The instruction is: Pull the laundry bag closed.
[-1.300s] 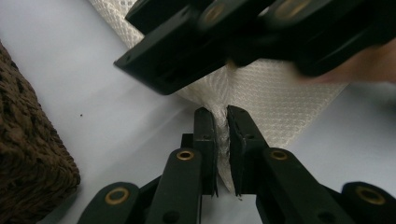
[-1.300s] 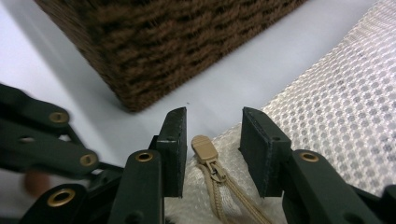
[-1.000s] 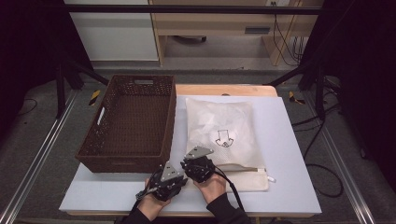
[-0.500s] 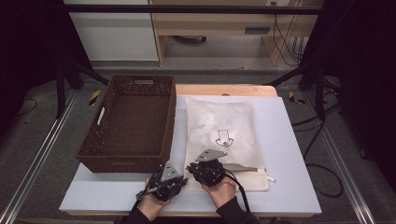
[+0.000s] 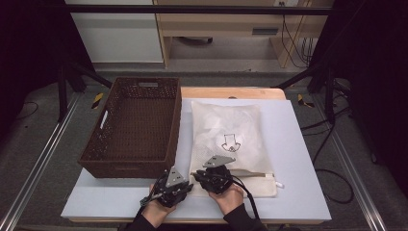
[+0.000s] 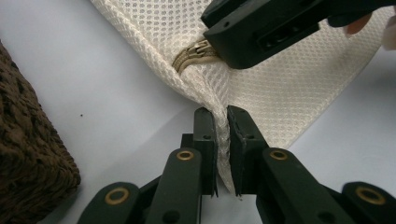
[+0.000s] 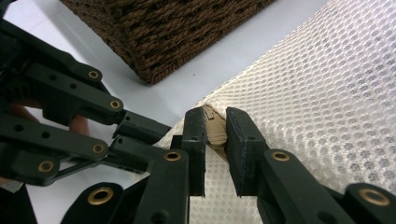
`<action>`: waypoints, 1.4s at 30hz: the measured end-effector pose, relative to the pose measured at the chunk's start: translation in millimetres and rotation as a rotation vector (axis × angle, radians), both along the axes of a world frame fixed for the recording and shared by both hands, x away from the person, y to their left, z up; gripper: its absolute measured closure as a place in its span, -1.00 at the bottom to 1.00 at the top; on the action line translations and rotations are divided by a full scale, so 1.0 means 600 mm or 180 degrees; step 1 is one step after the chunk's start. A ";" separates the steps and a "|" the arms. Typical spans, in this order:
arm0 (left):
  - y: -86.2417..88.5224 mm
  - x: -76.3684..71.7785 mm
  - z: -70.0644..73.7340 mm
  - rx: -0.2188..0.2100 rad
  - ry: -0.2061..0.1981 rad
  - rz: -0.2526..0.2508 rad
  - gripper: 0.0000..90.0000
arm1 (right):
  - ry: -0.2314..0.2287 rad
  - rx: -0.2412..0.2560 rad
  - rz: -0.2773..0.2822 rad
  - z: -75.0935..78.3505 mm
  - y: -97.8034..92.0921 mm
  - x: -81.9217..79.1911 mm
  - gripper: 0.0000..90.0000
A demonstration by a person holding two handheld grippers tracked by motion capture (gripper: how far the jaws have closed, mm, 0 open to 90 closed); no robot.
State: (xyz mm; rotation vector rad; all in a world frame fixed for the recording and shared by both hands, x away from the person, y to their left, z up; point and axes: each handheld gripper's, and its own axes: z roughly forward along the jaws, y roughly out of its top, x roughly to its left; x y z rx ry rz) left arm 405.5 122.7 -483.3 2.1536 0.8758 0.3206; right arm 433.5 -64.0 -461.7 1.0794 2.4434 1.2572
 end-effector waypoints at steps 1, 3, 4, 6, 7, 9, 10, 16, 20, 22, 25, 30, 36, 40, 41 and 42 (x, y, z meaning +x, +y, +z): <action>0.000 0.000 0.000 -0.0001 0.0001 -0.0003 0.81 | 0.0009 -0.0006 0.0000 -0.001 0.000 0.001 0.75; 0.000 0.000 0.000 -0.0004 0.0002 -0.0001 0.81 | 0.0001 0.0032 0.0010 -0.001 -0.002 0.002 0.76; 0.000 0.000 0.000 -0.0001 0.0000 -0.0003 0.81 | 0.0030 0.0035 0.0008 0.000 -0.003 0.002 0.77; 0.000 0.000 0.000 -0.0004 0.0005 -0.0002 0.80 | 0.0047 0.0069 0.0015 0.001 -0.005 0.002 0.79; 0.000 0.001 0.000 -0.0012 0.0015 -0.0002 0.80 | 0.0058 0.0068 0.0024 0.001 -0.007 0.001 0.80; 0.001 0.002 0.001 -0.0034 0.0046 -0.0028 0.76 | 0.0067 0.0070 0.0037 0.002 -0.009 0.000 0.80; 0.001 0.004 0.002 -0.0059 0.0074 -0.0034 0.72 | 0.0040 0.0070 0.0053 0.001 -0.010 0.001 0.81; -0.003 0.015 0.011 -0.0195 0.0063 0.0015 0.53 | -0.0017 0.0099 0.0070 0.007 -0.015 -0.003 0.81; -0.003 0.022 0.010 -0.0282 0.0094 0.0036 0.60 | -0.0045 0.0112 0.0063 0.010 -0.021 -0.006 0.81; -0.005 0.022 0.010 -0.0285 0.0093 0.0072 0.76 | -0.0031 0.0111 0.0054 0.009 -0.023 -0.005 0.80; -0.008 0.016 0.012 -0.0219 0.0010 0.0099 0.85 | -0.0035 0.0119 0.0033 0.007 -0.024 -0.003 0.76; -0.010 0.008 0.014 -0.0150 -0.0068 0.0131 0.86 | -0.0003 0.0211 -0.0002 0.010 -0.037 -0.010 0.64; -0.015 -0.001 0.015 -0.0078 -0.0168 0.0106 0.85 | 0.0114 0.0330 -0.0050 0.002 -0.052 -0.012 0.63; -0.017 -0.006 0.017 0.0018 -0.0239 0.0061 0.85 | 0.0223 0.0355 -0.0023 -0.006 -0.047 -0.010 0.66; -0.017 -0.006 0.017 0.0034 -0.0258 0.0057 0.85 | 0.0246 0.0379 -0.0006 -0.007 -0.046 -0.009 0.68; -0.018 -0.006 0.017 0.0054 -0.0254 0.0041 0.85 | 0.0264 0.0422 0.0023 -0.007 -0.046 -0.008 0.71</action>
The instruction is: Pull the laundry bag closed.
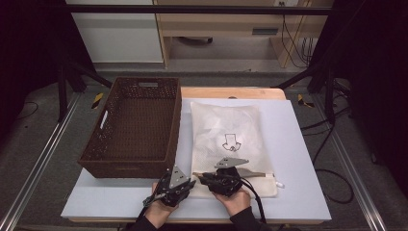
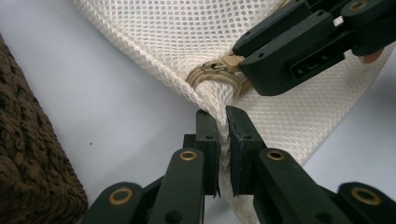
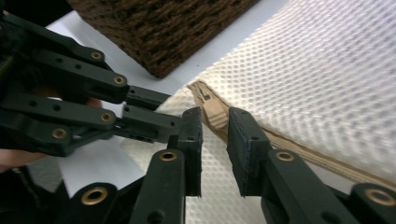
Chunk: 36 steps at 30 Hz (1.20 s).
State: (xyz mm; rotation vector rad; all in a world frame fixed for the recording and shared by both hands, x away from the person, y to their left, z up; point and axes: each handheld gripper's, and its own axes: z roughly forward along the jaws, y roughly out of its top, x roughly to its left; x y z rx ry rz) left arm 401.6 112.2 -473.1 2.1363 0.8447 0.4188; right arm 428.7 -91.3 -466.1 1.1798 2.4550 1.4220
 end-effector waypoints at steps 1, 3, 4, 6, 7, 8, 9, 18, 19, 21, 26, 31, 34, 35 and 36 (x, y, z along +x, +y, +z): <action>0.000 0.000 0.000 0.0029 -0.0010 -0.0013 0.85 | 0.0016 0.0043 -0.0003 0.001 0.000 0.000 0.74; 0.000 -0.001 -0.001 0.0033 -0.0014 -0.0016 0.85 | -0.0032 0.0111 -0.0004 0.004 -0.003 0.000 0.77; -0.001 -0.001 -0.001 0.0036 -0.0017 -0.0016 0.85 | -0.0029 0.0149 -0.0009 0.006 -0.004 0.001 0.78; -0.002 -0.001 -0.001 0.0044 -0.0022 -0.0011 0.85 | -0.0005 0.0211 0.0007 0.008 -0.005 0.002 0.78; -0.002 -0.001 -0.001 0.0048 -0.0023 -0.0009 0.85 | 0.0010 0.0230 0.0008 0.009 -0.004 0.003 0.78; -0.002 -0.001 -0.002 0.0052 -0.0022 -0.0007 0.85 | 0.0024 0.0237 0.0006 0.009 -0.002 0.003 0.78; -0.002 -0.001 -0.002 0.0055 -0.0016 -0.0007 0.84 | 0.0010 0.0229 0.0011 0.009 0.000 0.004 0.78; -0.002 -0.001 -0.002 0.0038 -0.0001 -0.0013 0.83 | 0.0037 0.0163 -0.0022 0.003 0.011 0.008 0.80; -0.002 -0.001 -0.001 0.0043 0.0007 -0.0010 0.83 | 0.0024 0.0152 -0.0026 0.005 0.012 0.007 0.81; 0.000 0.000 -0.002 0.0018 0.0032 -0.0019 0.82 | -0.0026 0.0096 -0.0026 0.009 0.012 0.006 0.82; 0.003 0.003 -0.002 -0.0072 0.0089 -0.0048 0.64 | -0.0151 -0.0051 0.0014 0.013 0.012 0.002 0.83; 0.006 0.007 0.000 -0.0146 0.0116 -0.0022 0.49 | -0.0229 -0.0184 0.0085 0.011 0.017 0.000 0.83; 0.008 0.010 0.000 -0.0157 0.0163 0.0029 0.71 | -0.0226 -0.0212 0.0079 0.009 0.018 0.001 0.83; 0.008 0.011 -0.001 -0.0162 0.0184 0.0027 0.79 | -0.0234 -0.0205 0.0089 0.008 0.017 0.002 0.83; 0.007 0.010 -0.001 -0.0152 0.0176 0.0030 0.84 | -0.0219 -0.0183 0.0079 0.009 0.016 0.002 0.82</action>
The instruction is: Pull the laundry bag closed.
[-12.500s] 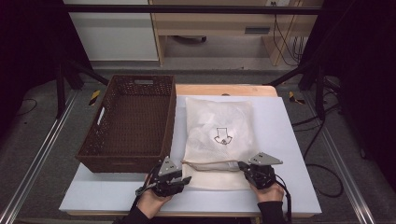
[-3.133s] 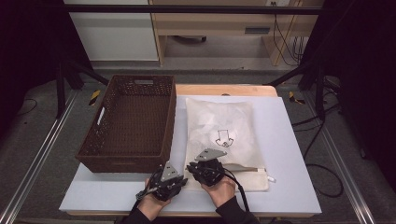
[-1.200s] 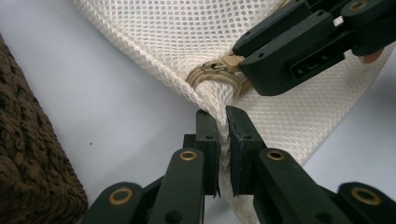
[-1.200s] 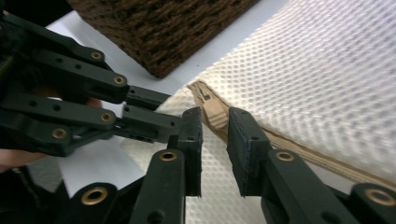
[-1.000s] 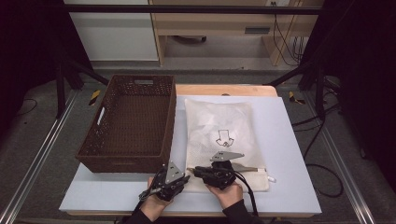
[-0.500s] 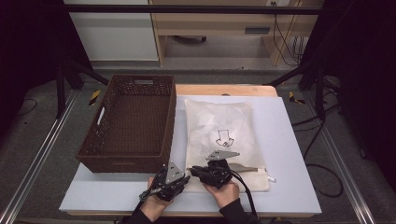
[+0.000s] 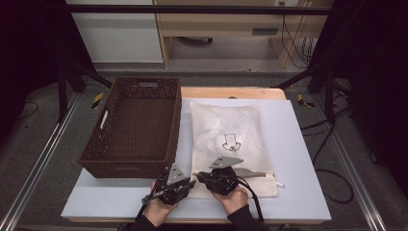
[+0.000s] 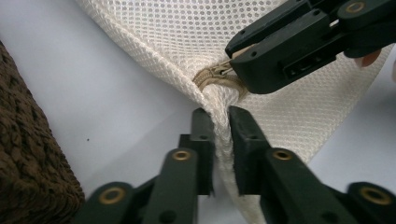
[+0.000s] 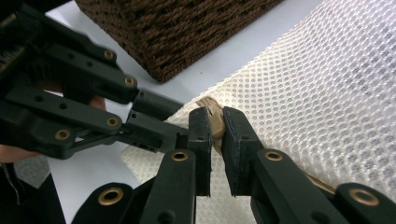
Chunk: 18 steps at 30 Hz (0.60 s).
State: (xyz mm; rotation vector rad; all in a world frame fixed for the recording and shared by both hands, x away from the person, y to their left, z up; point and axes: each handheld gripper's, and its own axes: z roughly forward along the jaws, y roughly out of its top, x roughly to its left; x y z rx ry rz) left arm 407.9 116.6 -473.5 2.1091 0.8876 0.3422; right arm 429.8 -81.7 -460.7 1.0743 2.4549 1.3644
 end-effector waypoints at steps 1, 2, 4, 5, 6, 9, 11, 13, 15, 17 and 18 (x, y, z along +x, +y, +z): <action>-0.001 -0.001 0.000 0.0032 -0.0019 -0.0007 0.86 | -0.0003 0.0032 -0.0010 0.001 -0.001 0.000 0.81; -0.003 -0.002 0.001 0.0063 -0.0042 -0.0008 0.87 | 0.0026 0.0055 -0.0026 0.002 -0.002 0.000 0.81; -0.006 -0.005 0.001 0.0116 -0.0091 -0.0009 0.88 | 0.0023 0.0096 -0.0042 0.002 -0.003 0.000 0.80; -0.006 -0.006 0.000 0.0133 -0.0100 -0.0013 0.88 | 0.0041 0.0131 -0.0048 0.002 -0.004 0.000 0.80; -0.007 -0.007 0.000 0.0145 -0.0113 -0.0010 0.88 | 0.0066 0.0166 -0.0054 0.002 -0.005 0.000 0.80; -0.008 -0.009 -0.001 0.0170 -0.0138 -0.0007 0.88 | 0.0102 0.0238 -0.0074 0.003 -0.007 0.001 0.80; -0.009 -0.009 -0.001 0.0181 -0.0146 -0.0018 0.87 | 0.0173 0.0262 -0.0101 0.003 -0.008 0.001 0.86; -0.008 -0.009 -0.002 0.0158 -0.0131 -0.0010 0.86 | 0.0210 0.0288 -0.0097 0.002 -0.009 0.001 0.93; -0.006 -0.007 -0.002 0.0100 -0.0085 -0.0034 0.79 | 0.0187 0.0250 -0.0085 0.002 -0.009 0.000 0.93; -0.004 -0.004 -0.002 0.0029 -0.0041 -0.0038 0.70 | 0.0177 0.0234 -0.0076 0.002 -0.009 0.000 0.94; -0.004 -0.003 -0.002 0.0013 -0.0035 -0.0038 0.65 | 0.0173 0.0233 -0.0069 0.002 -0.010 0.001 0.94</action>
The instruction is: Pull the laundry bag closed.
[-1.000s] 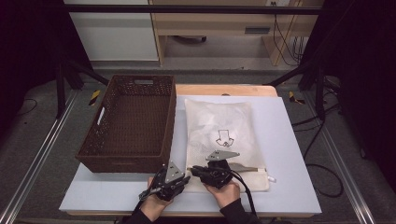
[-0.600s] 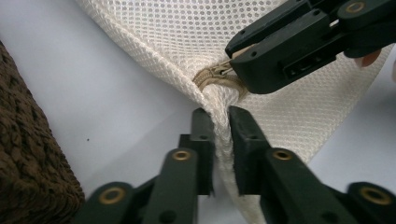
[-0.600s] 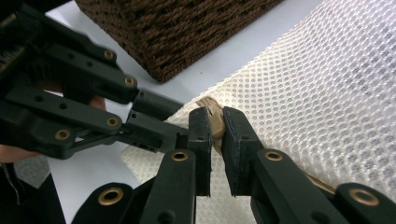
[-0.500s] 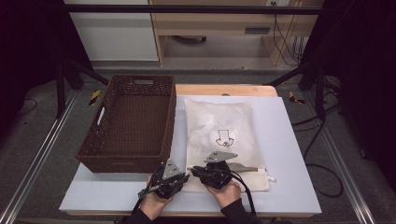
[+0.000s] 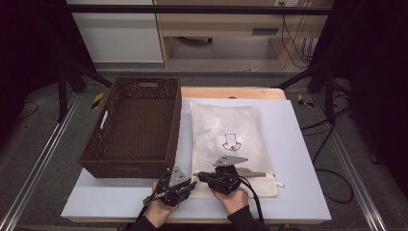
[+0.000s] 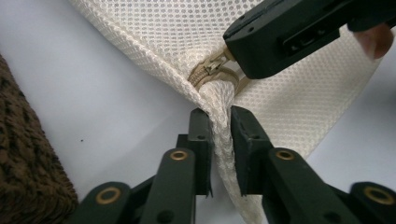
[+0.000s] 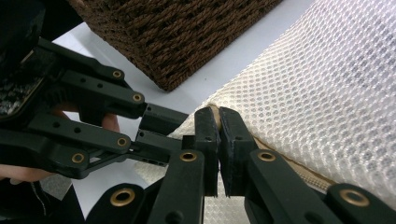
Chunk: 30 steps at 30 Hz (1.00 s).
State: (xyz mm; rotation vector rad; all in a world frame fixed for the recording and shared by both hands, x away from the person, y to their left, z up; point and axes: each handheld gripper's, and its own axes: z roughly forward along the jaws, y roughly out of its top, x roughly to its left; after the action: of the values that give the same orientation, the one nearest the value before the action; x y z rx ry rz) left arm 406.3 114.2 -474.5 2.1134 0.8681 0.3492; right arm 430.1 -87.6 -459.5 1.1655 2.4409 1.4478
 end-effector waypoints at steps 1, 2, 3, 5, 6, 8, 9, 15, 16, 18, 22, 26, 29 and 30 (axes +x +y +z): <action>0.000 0.001 0.000 -0.0029 0.0001 0.0006 0.60 | -0.0024 -0.0008 0.0014 0.000 0.000 0.000 0.94; 0.000 0.003 0.000 -0.0040 0.0020 0.0012 0.55 | -0.0046 -0.0018 0.0028 -0.001 0.001 0.000 0.94; 0.000 0.005 0.000 -0.0065 0.0029 0.0028 0.55 | -0.0052 -0.0032 0.0029 -0.001 0.001 -0.001 0.94; 0.000 0.009 -0.001 -0.0109 0.0065 0.0054 0.57 | -0.0076 -0.0039 0.0030 -0.001 0.003 -0.002 0.93; 0.001 0.011 -0.002 -0.0140 0.0080 0.0066 0.59 | -0.0095 -0.0056 0.0039 -0.001 0.003 -0.002 0.93; 0.004 0.013 -0.002 -0.0153 0.0088 0.0086 0.69 | -0.0097 -0.0059 0.0046 -0.002 0.002 -0.002 0.93; 0.004 0.013 -0.002 -0.0157 0.0096 0.0100 0.76 | -0.0094 -0.0057 0.0043 -0.003 0.003 -0.002 0.93; -0.006 0.003 -0.001 0.0053 -0.0081 0.0080 0.85 | -0.0056 -0.0002 0.0002 -0.005 0.006 0.001 0.79; -0.007 0.002 -0.001 0.0078 -0.0109 0.0074 0.85 | -0.0043 0.0029 -0.0006 -0.006 0.007 0.001 0.80; -0.006 0.002 -0.002 0.0069 -0.0106 0.0062 0.85 | -0.0025 0.0055 -0.0031 -0.005 0.007 0.001 0.89; -0.004 0.003 -0.002 0.0036 -0.0078 0.0041 0.80 | -0.0023 0.0077 -0.0041 -0.004 0.005 -0.001 0.93; -0.004 0.003 -0.002 0.0038 -0.0070 0.0028 0.80 | -0.0032 0.0092 -0.0058 -0.004 0.004 -0.002 0.92; -0.002 0.003 -0.001 0.0000 -0.0057 0.0024 0.72 | -0.0042 0.0098 -0.0058 -0.005 0.003 -0.003 0.93; -0.001 0.003 0.000 -0.0025 -0.0063 0.0032 0.63 | -0.0035 0.0088 -0.0059 -0.005 0.003 -0.003 0.93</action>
State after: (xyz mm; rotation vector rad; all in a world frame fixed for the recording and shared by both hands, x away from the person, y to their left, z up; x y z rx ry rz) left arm 407.9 113.3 -474.4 2.0957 0.8675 0.3710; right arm 428.2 -85.6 -462.2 1.1790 2.4037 1.4837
